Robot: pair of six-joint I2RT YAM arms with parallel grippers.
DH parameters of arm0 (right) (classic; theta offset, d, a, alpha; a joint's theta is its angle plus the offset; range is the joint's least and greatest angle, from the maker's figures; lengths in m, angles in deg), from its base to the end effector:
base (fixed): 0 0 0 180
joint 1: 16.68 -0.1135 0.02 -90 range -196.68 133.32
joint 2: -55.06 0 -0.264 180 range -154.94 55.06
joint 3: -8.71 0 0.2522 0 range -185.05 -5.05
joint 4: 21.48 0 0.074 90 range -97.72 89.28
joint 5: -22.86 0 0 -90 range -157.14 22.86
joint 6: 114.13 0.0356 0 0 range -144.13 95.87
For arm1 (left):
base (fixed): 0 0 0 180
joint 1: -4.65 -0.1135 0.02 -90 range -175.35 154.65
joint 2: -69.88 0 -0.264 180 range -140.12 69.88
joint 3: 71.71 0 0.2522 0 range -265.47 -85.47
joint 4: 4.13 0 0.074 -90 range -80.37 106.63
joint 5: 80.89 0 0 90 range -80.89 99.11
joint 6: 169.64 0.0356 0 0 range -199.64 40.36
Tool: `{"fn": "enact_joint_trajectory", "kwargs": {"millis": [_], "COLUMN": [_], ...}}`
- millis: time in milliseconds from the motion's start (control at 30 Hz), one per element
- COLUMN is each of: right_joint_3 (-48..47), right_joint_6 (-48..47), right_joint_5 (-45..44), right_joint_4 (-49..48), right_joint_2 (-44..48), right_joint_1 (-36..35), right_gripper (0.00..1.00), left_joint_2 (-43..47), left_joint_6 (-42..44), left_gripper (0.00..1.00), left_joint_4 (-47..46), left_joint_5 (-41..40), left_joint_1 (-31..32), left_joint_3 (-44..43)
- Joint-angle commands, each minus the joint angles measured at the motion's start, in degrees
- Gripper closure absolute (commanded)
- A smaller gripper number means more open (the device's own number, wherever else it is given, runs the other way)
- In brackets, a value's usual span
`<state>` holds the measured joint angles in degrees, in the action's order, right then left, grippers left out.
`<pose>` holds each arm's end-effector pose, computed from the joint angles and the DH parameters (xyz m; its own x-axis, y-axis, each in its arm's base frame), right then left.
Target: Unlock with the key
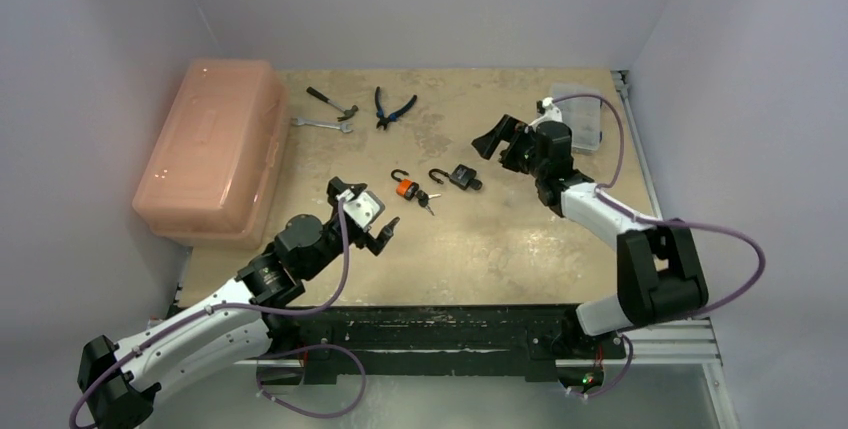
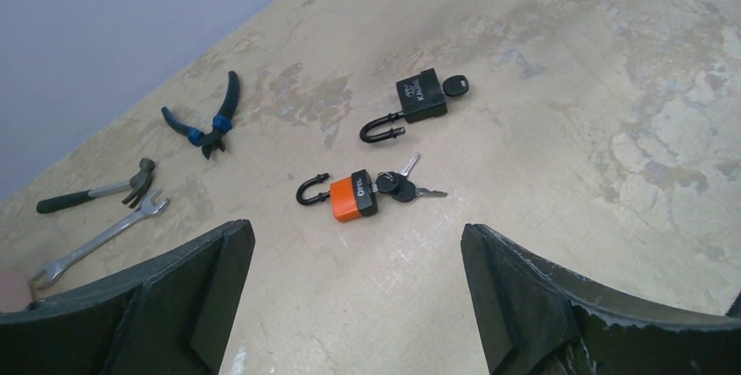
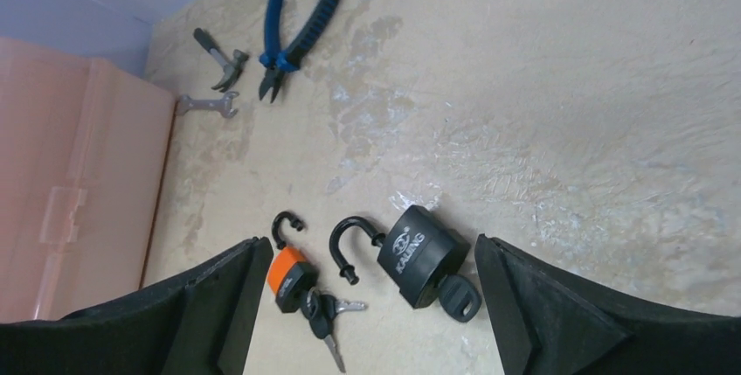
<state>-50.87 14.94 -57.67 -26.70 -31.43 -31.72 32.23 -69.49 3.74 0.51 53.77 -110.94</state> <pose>0.3173 0.0913 0.2225 -0.5315 0.5009 -0.6831 -0.0884 0.7692 0.6329 0.1163 -0.1263 0.2698 0.0440 0.2154 -0.9755 0.6528 0.7330 0.1913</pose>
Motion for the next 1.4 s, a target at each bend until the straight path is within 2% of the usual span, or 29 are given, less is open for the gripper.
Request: {"fn": "enact_joint_trajectory", "kwargs": {"millis": [0, 167, 400, 667, 1000, 1367], "right_joint_3": [-0.6, -2.2, -3.8, 2.8, 10.6, 14.6], "right_joint_6": [-6.2, -9.4, -10.6, -7.3, -4.3, -3.0], "right_joint_5": [-3.2, -4.4, -3.9, -5.6, -6.4, -1.4], "right_joint_4": [5.7, 12.1, 17.7, 18.8, 22.9, 20.2], "right_joint_2": [9.4, 19.5, 31.3, 47.5, 61.2, 63.5], "right_joint_1": [-0.1, -0.1, -0.2, -0.2, -0.2, -0.2], "right_gripper": [0.02, 0.01, 0.01, 0.01, 0.01, 0.01], "left_joint_2": [-0.9, -1.3, 1.1, 2.4, 4.6, 4.7], "left_joint_6": [0.7, 0.9, 0.5, -3.9, -1.9, -1.3], "left_gripper": [0.04, 0.04, 0.01, 0.01, 0.01, 0.02], "left_joint_4": [-0.8, -1.8, -4.0, -6.2, -7.5, -7.5], "left_joint_5": [-7.8, -17.6, -26.6, -41.8, -41.3, -40.2], "left_joint_1": [-0.7, -1.6, -3.6, -7.9, -9.7, -10.3], "left_joint_3": [-0.9, -1.0, 0.0, 0.2, 1.0, 1.3]}}
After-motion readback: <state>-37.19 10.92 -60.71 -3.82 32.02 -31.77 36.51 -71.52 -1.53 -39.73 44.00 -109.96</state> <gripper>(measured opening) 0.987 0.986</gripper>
